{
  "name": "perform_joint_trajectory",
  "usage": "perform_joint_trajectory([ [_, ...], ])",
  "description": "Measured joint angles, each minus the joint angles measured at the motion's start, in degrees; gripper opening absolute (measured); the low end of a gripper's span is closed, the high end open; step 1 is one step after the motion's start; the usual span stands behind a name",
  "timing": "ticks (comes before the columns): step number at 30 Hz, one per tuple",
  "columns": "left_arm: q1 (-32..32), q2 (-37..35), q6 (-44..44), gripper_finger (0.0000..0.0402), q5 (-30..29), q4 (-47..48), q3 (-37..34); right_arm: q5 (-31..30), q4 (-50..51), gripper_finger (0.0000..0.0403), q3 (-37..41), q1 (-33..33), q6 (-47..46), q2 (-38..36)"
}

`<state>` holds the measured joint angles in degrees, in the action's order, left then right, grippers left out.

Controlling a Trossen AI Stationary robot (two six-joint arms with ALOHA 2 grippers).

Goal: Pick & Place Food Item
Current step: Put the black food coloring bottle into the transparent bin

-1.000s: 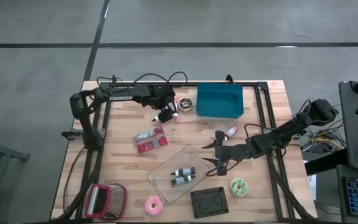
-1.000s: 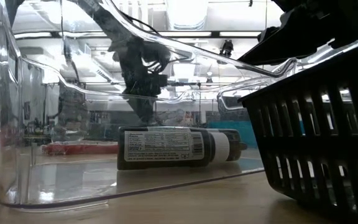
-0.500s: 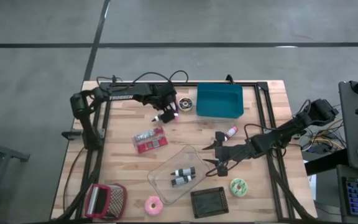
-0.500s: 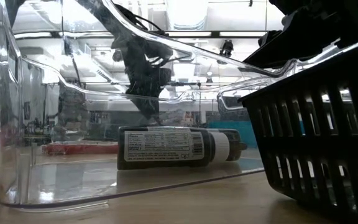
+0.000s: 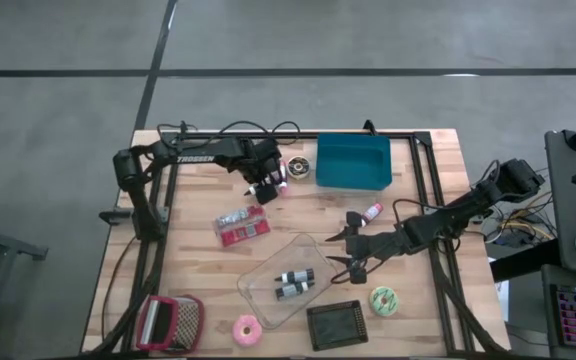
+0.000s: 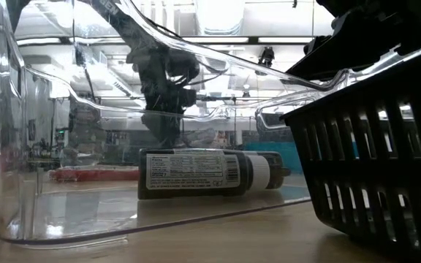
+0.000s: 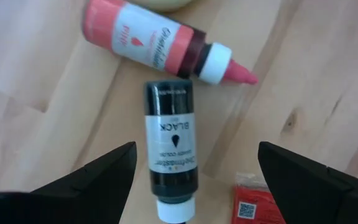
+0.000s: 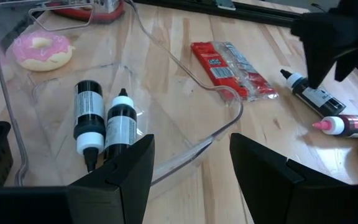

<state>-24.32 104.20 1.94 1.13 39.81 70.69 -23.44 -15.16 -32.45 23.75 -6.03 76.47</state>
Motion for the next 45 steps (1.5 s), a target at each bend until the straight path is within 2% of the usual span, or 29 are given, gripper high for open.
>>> perform_joint_trajectory([
  [10,-0.44,0.00,-1.58,0.0342,-0.03,-3.44,-4.23,0.00,-0.09,0.0208,0.00,0.00,0.84,0.00],
  [18,-0.48,0.15,-2.42,0.0342,-0.04,-6.44,-4.40,-0.02,-0.20,0.0208,-0.67,-0.02,1.94,0.00],
  [27,-0.48,5.92,-2.50,0.0342,0.70,-6.43,-4.21,-0.02,-0.04,0.0208,-1.46,-0.02,2.82,0.00],
  [33,-0.48,6.82,-3.51,0.0338,0.63,-5.69,-3.47,-0.04,-0.02,0.0208,-1.53,-0.02,2.83,0.00],
  [38,-0.48,6.40,-3.66,0.0312,0.62,-5.57,-3.26,-0.04,-0.02,0.0208,-1.53,-0.02,2.83,0.00],
  [45,-0.48,6.49,-3.20,0.0231,0.53,-6.94,-3.31,-0.04,-0.04,0.0208,-1.49,-0.02,2.42,0.00],
])
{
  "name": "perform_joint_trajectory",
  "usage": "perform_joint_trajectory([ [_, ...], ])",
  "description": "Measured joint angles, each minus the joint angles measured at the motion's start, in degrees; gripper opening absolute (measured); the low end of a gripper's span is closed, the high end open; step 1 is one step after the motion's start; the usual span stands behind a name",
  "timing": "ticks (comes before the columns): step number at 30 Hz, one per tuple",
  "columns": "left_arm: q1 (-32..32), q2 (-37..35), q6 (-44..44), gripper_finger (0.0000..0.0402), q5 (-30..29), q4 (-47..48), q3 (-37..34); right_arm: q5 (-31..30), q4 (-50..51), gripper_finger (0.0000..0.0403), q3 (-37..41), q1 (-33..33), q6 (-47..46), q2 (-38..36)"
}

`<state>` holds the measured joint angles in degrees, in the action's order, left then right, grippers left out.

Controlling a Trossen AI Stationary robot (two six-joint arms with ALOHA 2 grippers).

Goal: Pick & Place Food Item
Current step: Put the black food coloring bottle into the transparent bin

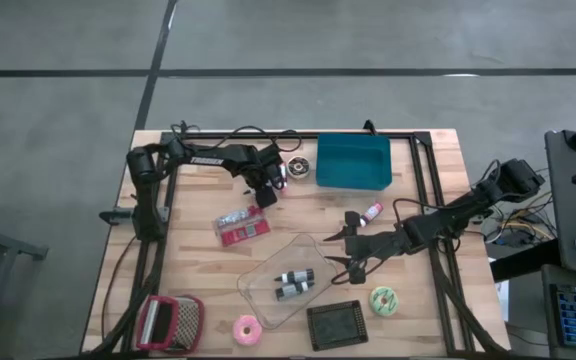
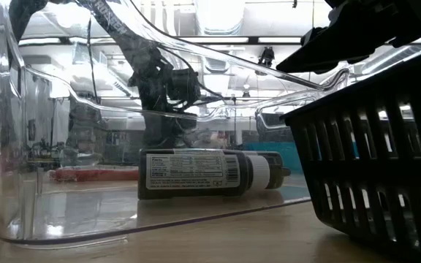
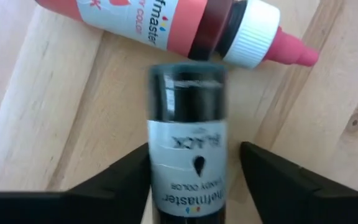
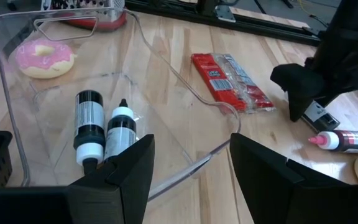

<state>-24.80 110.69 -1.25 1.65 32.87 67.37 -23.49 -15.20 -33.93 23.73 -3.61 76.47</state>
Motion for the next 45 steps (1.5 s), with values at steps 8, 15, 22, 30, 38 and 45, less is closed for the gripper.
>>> perform_joint_trajectory([
  [8,0.00,-0.04,0.13,0.0126,-0.09,-0.23,0.02,0.00,-0.01,0.0208,0.04,0.00,-0.15,0.00],
  [15,0.07,-0.15,-0.10,0.0107,-1.21,-0.12,0.02,0.01,0.01,0.0208,0.09,0.00,-0.27,0.00],
  [22,0.07,-1.11,-1.17,0.0107,-1.59,0.96,-0.13,0.04,-0.01,0.0208,0.33,0.00,-0.54,0.00],
  [30,0.28,-3.94,-1.40,0.0106,-1.64,2.30,-0.08,0.13,-0.01,0.0208,0.52,0.00,-0.51,0.00],
  [38,1.32,-7.69,-1.58,0.0106,-1.58,2.92,-0.22,0.13,-0.12,0.0208,0.78,0.00,-0.49,0.00],
  [45,4.31,-13.87,-2.43,0.0106,-1.08,-0.75,-0.74,0.13,-0.22,0.0208,0.83,0.00,-0.49,0.00],
])
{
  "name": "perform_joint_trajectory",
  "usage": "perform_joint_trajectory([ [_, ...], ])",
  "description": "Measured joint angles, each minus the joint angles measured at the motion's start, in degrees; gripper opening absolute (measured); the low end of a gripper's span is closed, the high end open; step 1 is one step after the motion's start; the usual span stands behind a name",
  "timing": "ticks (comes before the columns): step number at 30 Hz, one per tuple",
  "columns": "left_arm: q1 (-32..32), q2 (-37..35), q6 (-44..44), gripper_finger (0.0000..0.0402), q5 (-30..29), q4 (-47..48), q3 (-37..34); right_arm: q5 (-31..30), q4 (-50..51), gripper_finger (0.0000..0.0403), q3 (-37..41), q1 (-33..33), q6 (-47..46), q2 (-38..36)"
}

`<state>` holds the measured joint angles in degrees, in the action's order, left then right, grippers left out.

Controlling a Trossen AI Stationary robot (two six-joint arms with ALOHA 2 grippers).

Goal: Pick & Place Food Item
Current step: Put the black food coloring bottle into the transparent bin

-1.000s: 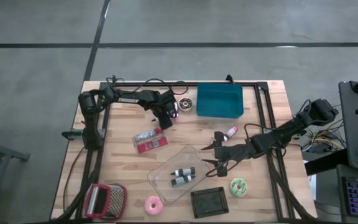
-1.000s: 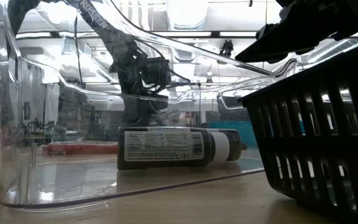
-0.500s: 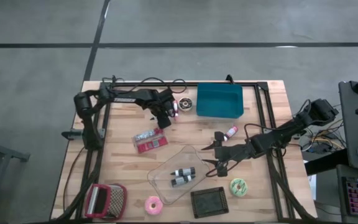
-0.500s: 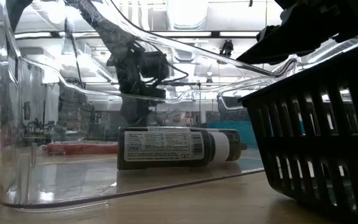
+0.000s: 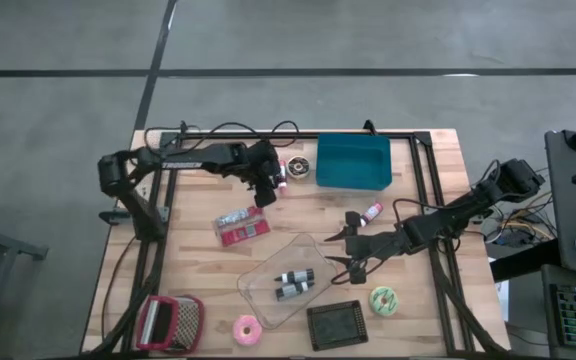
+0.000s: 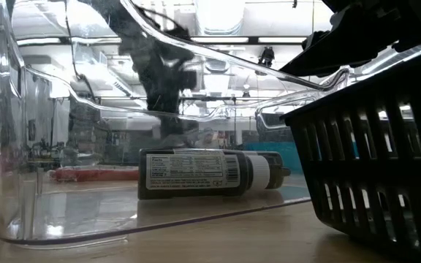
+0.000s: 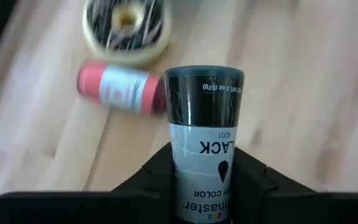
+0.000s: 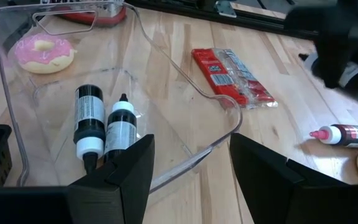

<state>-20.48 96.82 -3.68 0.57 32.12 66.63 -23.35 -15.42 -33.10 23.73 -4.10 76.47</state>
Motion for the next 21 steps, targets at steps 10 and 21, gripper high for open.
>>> perform_joint_trajectory([
  [10,6.78,-11.66,0.47,0.0106,1.85,-19.31,-9.25,-0.01,-0.52,0.0208,0.24,0.00,0.24,0.02],
  [21,13.66,-19.24,4.26,0.0106,1.82,-39.69,-22.83,-0.04,-3.39,0.0208,0.66,0.00,1.75,0.02],
])
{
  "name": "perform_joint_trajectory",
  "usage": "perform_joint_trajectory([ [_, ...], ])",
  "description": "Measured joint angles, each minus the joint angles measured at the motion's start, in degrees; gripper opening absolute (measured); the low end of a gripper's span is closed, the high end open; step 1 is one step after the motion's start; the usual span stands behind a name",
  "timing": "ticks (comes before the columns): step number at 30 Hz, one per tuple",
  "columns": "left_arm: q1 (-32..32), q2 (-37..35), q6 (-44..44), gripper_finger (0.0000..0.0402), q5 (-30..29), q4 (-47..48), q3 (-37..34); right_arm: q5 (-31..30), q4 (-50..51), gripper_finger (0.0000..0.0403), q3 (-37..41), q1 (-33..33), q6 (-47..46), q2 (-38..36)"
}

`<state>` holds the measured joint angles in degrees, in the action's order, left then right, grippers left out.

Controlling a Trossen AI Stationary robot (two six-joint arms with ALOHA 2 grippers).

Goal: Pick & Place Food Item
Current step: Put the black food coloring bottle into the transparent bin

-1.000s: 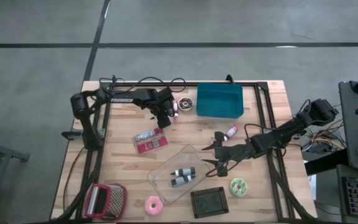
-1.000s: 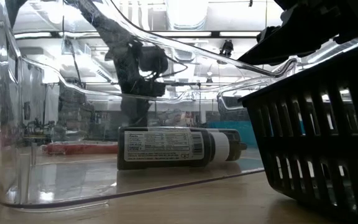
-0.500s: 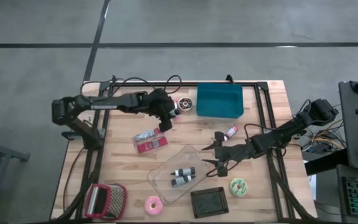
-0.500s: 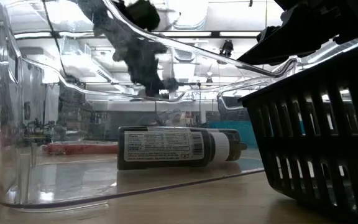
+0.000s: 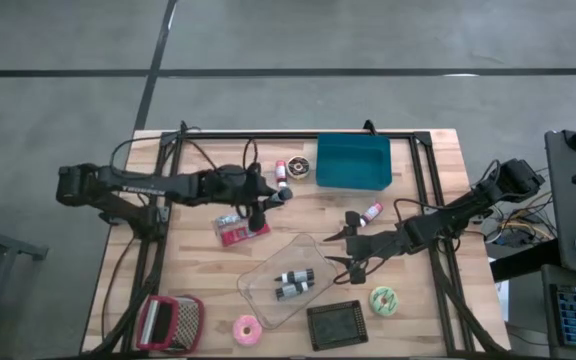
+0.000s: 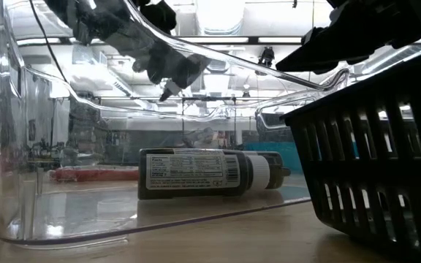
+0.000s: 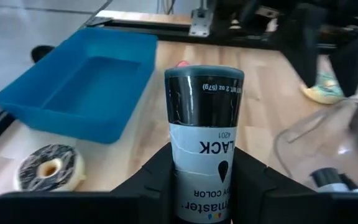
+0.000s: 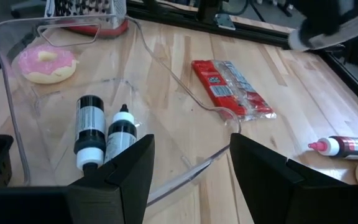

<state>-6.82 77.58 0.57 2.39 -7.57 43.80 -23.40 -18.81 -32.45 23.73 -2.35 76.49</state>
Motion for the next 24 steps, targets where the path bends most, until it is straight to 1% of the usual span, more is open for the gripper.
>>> perform_joint_trajectory([
  [4,3.67,-0.18,0.79,0.0106,-0.02,-3.56,-2.13,-0.09,-0.04,0.0208,0.00,0.00,0.00,0.00],
  [6,5.82,-0.18,0.93,0.0106,-0.02,-3.76,-2.61,-0.13,-0.04,0.0208,0.00,0.00,-0.04,0.00],
  [15,15.15,-0.18,2.90,0.0106,-3.84,-4.07,-1.04,-0.63,-0.09,0.0208,0.00,-0.02,-0.04,0.00],
  [20,18.30,0.48,5.84,0.0106,-4.07,-4.07,0.62,-0.76,-0.05,0.0208,0.00,-0.13,-0.10,0.00],
  [24,19.11,2.96,6.90,0.0106,-4.98,-3.58,0.99,-0.75,0.02,0.0208,0.00,-0.20,-0.18,0.00],
])
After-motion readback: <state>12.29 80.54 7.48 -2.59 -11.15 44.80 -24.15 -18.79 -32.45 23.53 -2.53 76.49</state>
